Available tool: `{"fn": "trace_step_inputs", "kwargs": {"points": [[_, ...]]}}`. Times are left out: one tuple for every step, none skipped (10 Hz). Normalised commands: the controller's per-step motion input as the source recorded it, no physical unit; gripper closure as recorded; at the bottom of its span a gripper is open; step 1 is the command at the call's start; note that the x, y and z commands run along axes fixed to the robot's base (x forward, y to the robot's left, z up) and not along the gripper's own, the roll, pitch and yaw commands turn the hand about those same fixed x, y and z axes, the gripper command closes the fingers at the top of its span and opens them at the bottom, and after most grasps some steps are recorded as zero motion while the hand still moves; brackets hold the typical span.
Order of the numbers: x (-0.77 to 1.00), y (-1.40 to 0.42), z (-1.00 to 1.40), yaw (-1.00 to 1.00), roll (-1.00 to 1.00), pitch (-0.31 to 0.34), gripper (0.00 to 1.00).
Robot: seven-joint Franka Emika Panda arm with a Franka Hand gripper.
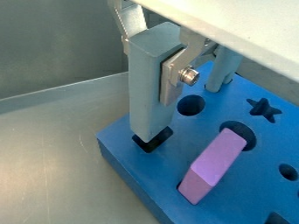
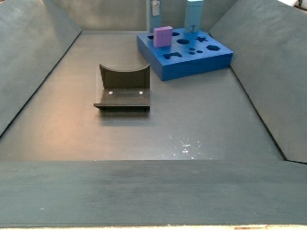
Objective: Pick up the rectangle object. Move up. Move to above the board. Insert the rectangle object.
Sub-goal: Insert the rectangle object.
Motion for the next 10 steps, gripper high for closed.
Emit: {"fn": "trace_step_inputs", "kwargs": {"points": [[0.0,0.0,-0.02,0.0,0.0,0.0,1.0],[0.0,0.0,-0.13,0.0,0.0,0.0,1.0],[0.0,0.0,-0.27,-0.07,0.0,0.0,1.0],[0.0,-0.01,-0.38,-0.07,0.0,0.0,1.0],[-0.01,-0.03,-0.35,-0.07,0.06,-0.014,1.0],[0.0,0.0,-0.01,-0.04,0.03,0.0,1.0],[0.0,0.06,0.0,0.0,0.0,0.0,1.0],[0.02,0.22,0.0,0.0,0.0,0.049,1.0],[0.05,0.03,0.0,-0.01,0.0,0.049,1.0],[0.0,-0.01,-0.04,-0.04,0.0,0.0,1.0]]}}
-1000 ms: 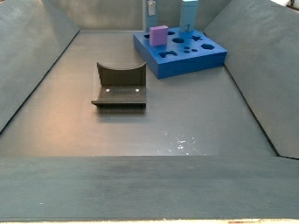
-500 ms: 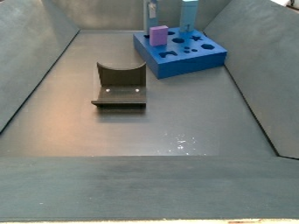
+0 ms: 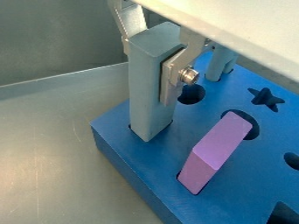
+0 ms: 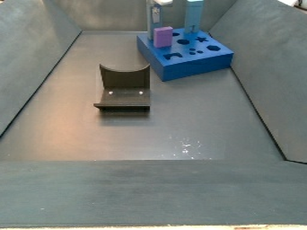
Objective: Pick up the rectangle object. Move up. Move to above the board. Insert the rectangle object.
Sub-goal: Insert the rectangle object.
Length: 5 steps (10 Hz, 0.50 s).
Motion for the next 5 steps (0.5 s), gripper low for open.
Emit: {"fn": "trace_step_inputs", "kwargs": {"points": [[0.0,-0.1,-0.11,-0.62,0.0,0.0,1.0],[0.01,-0.11,-0.06,-0.65,0.0,0.063,1.0],[0.0,0.0,-0.07,0.0,0.01,0.0,1.0],[-0.21,0.0,-0.6,0.0,0.06,-0.197,1.0],[-0.31,0.0,-0.59,0.0,0.26,-0.203,1.0]]}}
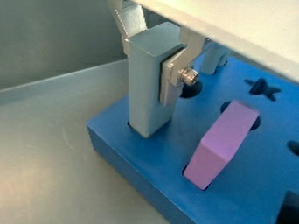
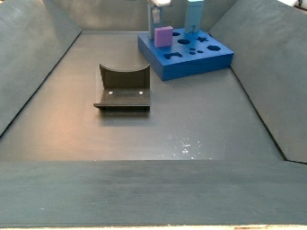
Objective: Pick up the rectangle object. Move up. Move to above the board. Insert the rectangle object.
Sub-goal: Insert the rectangle object.
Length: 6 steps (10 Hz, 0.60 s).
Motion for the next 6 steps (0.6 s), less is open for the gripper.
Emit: {"fn": "trace_step_inputs", "kwargs": {"points": [[-0.37,0.02,-0.71,0.0,0.29,-0.254,1.0],[-0.37,0.0,-0.79,0.05,0.35,-0.274,1.0],[-0.35,0.0,-0.87,0.02,0.3,-0.303,1.0],[-0.33,-0.04,-0.91,0.0,0.3,-0.297,1.0],[-0.31,-0.09,-0.91,0.0,0.3,-0.286,1.0],[-0.09,-0.15,-0.57,0.0,0.37,-0.097,1.0]]}}
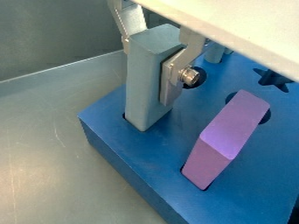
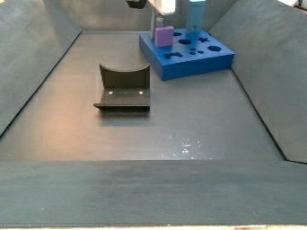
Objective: Pick up the rectangle object. Move up. Move to above the board. Insert the rectangle object.
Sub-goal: Insert the rectangle object.
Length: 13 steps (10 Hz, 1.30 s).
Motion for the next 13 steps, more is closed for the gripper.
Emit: {"fn": "trace_step_inputs", "kwargs": {"points": [[0.01,0.0,0.0,0.0,0.12,0.014,1.0],[0.6,-0.22,-0.33,0.0,0.53,0.74,1.0],[0.54,-0.23,-0.29,-0.02,0.47,0.8,1.0],[0.29,0.0,-0.25,-0.11,0.1,0.5,1.0],[0.0,0.0,-0.04,0.0,0.0,0.0,1.0],[0.0,0.0,-0.65,0.0,0.0,0.131,1.0],[0.0,0.02,-0.93,-0.05,0.0,0.286,1.0],[0.03,0.03,-0.97,-0.09,0.0,0.274,1.0],[0.06,0.01,-1.0,-0.09,0.0,0.226,1.0],[0.06,0.0,-1.0,-0.07,0.0,0.214,1.0],[0.04,0.0,-0.97,-0.05,0.0,0.257,1.0],[0.09,0.0,-0.23,0.0,-0.02,0.08,1.0],[0.0,0.0,0.0,0.0,0.0,0.0,1.0]]}}
